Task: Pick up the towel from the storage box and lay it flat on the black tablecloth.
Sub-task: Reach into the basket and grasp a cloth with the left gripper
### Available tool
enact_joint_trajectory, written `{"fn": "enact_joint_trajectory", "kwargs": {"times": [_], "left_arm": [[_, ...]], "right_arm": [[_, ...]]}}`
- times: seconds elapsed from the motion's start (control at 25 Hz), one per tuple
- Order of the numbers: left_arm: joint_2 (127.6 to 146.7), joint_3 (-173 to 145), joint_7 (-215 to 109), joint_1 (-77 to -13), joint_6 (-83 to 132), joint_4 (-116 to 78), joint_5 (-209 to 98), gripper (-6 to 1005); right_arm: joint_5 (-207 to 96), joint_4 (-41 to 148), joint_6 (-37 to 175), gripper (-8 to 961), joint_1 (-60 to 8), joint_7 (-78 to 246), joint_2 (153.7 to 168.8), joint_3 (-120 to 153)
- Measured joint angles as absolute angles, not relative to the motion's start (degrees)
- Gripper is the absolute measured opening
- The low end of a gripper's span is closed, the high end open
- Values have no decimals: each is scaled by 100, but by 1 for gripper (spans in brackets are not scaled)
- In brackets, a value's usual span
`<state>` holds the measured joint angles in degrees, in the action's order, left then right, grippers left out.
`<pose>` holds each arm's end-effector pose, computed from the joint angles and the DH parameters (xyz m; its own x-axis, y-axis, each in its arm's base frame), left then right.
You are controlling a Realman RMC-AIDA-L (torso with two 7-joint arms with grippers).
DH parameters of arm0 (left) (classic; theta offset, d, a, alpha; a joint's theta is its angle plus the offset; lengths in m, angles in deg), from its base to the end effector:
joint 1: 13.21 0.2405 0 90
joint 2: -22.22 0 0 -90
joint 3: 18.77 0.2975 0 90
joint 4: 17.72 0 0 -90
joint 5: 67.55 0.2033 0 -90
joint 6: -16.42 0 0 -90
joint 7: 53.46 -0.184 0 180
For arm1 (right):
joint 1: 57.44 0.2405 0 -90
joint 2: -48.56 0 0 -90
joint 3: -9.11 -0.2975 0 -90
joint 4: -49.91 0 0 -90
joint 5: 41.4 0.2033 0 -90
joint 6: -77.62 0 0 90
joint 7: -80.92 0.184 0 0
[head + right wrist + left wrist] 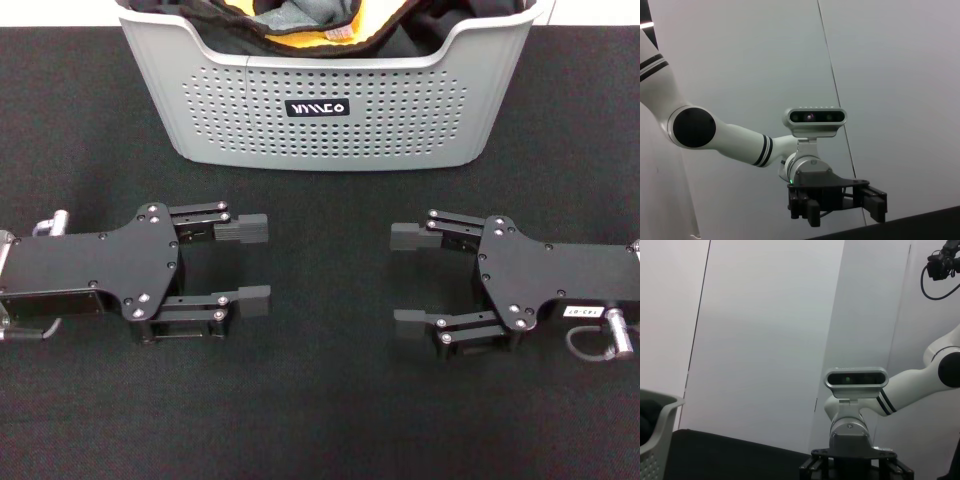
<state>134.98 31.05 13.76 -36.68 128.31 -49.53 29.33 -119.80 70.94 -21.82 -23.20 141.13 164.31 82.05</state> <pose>-0.2640 0.2785 -0.0106 0.7021 0.1744 0.6903 0.2013 -0.9786 0.0426 0.2001 0.3105 -0.0809 0.6946 -0.1335 -0.7069 -0.0963 -0.9910 0.0926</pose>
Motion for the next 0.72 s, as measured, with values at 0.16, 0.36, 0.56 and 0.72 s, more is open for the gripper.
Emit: {"fn": "enact_joint_trajectory", "kwargs": {"times": [0.16,0.36,0.56,0.72], "left_arm": [[13511,3098,1370,-3669,12830,-4953,2920,708],[13516,3097,1368,-3680,12830,-4954,2920,709],[13527,2904,1377,-3708,12815,-4954,2901,708],[13596,2134,1806,-3844,12700,-5055,2897,708]], "right_arm": [[-11980,7093,-2179,872,-2317,14078,16431,8206],[-11980,7090,-2178,872,-2316,14067,16431,8205],[-11980,7080,-2165,872,-2339,14039,16431,8206],[-11959,7064,-2100,872,-2400,13926,16416,8172]]}}
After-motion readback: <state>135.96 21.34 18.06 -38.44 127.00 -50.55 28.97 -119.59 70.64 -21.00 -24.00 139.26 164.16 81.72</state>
